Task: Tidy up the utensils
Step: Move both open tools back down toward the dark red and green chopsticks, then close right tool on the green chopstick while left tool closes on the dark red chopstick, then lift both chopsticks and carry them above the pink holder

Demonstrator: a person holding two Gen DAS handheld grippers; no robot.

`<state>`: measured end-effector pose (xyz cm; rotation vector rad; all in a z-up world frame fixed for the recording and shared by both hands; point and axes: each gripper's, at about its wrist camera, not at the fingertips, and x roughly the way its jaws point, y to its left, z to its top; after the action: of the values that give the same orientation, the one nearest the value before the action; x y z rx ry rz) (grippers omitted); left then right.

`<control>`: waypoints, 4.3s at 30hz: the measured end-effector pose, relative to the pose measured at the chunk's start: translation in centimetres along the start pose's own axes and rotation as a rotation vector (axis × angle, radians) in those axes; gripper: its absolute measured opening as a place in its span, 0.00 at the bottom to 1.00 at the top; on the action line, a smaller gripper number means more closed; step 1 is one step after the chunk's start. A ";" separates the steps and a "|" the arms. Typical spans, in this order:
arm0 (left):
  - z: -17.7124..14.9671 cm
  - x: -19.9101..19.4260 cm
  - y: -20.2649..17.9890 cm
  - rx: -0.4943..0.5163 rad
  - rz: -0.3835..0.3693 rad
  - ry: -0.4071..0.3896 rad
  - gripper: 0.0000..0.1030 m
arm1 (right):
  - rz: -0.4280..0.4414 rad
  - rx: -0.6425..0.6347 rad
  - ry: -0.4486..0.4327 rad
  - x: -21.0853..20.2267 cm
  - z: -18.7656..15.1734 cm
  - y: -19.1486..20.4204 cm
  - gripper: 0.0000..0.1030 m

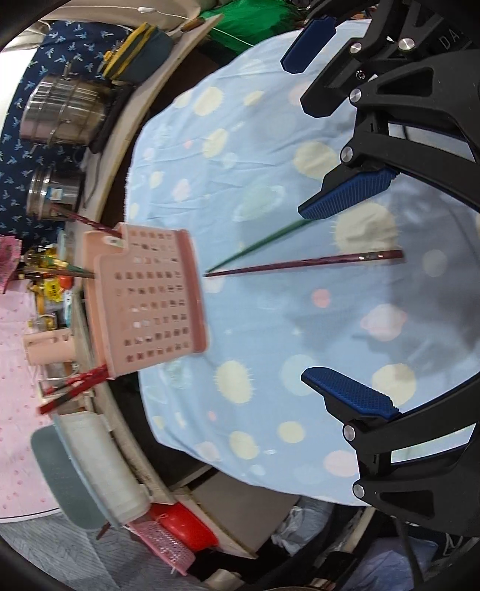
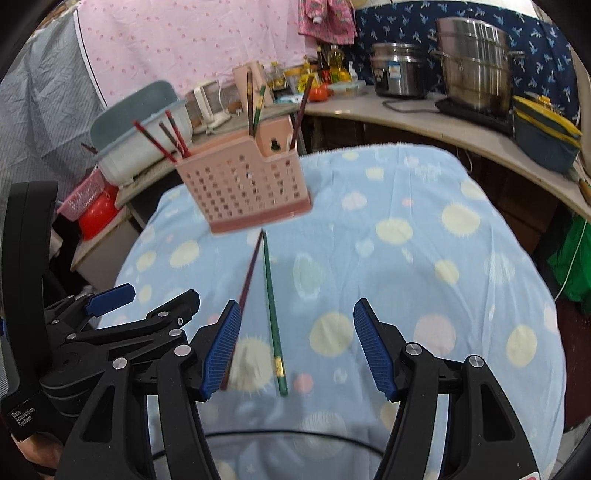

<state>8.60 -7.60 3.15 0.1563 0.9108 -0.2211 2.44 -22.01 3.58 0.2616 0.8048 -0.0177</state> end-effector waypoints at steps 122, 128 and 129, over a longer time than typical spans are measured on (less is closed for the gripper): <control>2.8 -6.4 1.4 -0.018 -0.193 -0.168 0.07 | 0.031 -0.095 -0.104 -2.6 4.4 1.8 0.03; 2.1 -4.9 3.3 -0.064 -0.170 -0.131 0.07 | -0.002 -0.058 0.059 2.3 0.4 -0.2 0.12; 2.0 -4.7 3.3 -0.067 -0.170 -0.126 0.07 | -0.008 -0.058 0.082 3.0 -0.4 -0.3 0.12</control>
<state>8.21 -4.25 8.24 0.0027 0.8053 -0.3539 4.23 -21.94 1.08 0.2055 0.8862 0.0087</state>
